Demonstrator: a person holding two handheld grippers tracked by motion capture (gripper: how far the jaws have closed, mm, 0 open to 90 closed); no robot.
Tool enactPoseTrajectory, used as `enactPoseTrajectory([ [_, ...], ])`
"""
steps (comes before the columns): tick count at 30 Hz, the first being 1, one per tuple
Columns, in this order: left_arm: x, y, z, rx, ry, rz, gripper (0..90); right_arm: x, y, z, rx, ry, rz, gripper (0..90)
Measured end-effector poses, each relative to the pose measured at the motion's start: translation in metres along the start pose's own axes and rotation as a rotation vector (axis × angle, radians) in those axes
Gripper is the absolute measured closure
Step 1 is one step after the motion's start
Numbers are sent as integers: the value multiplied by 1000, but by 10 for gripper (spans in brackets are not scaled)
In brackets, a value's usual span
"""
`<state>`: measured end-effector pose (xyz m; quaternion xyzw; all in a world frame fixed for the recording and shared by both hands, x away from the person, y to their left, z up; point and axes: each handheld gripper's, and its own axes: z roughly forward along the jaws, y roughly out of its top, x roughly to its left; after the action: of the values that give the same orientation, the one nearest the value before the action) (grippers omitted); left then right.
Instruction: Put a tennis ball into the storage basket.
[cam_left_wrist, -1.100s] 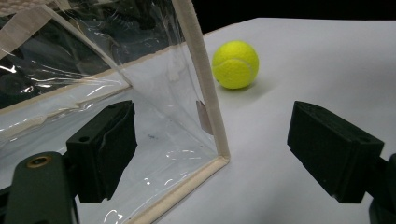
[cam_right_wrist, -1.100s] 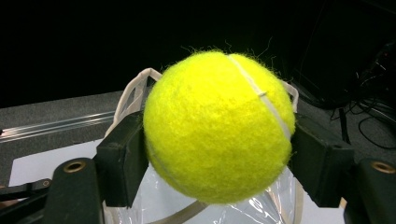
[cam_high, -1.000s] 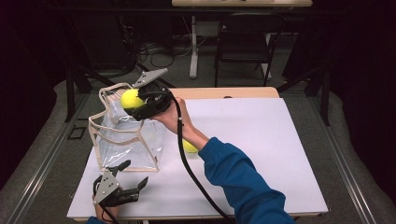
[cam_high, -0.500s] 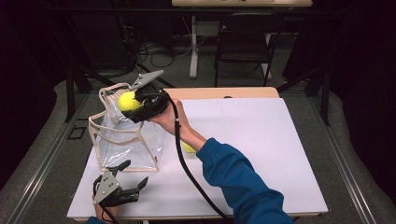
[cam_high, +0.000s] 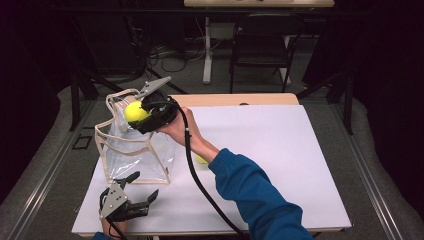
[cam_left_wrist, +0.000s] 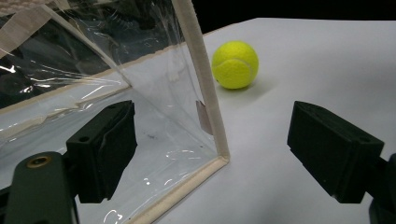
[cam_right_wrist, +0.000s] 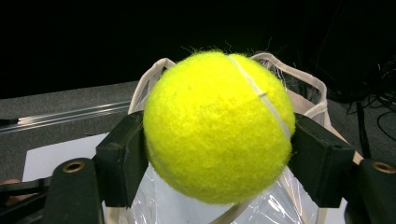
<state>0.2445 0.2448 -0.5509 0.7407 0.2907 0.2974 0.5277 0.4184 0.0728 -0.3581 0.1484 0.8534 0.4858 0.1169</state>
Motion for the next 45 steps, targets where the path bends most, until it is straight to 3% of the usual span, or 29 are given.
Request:
enactPoseTrajectory([
  [38,0,0,0,-3,1,0,158,2,-5,13,77,55,13,246],
  [41,0,0,-1,-3,2,0,158,0,-6,10,54,79,27,158],
  [45,0,0,-1,-3,3,0,158,-1,-6,3,32,82,32,105],
])
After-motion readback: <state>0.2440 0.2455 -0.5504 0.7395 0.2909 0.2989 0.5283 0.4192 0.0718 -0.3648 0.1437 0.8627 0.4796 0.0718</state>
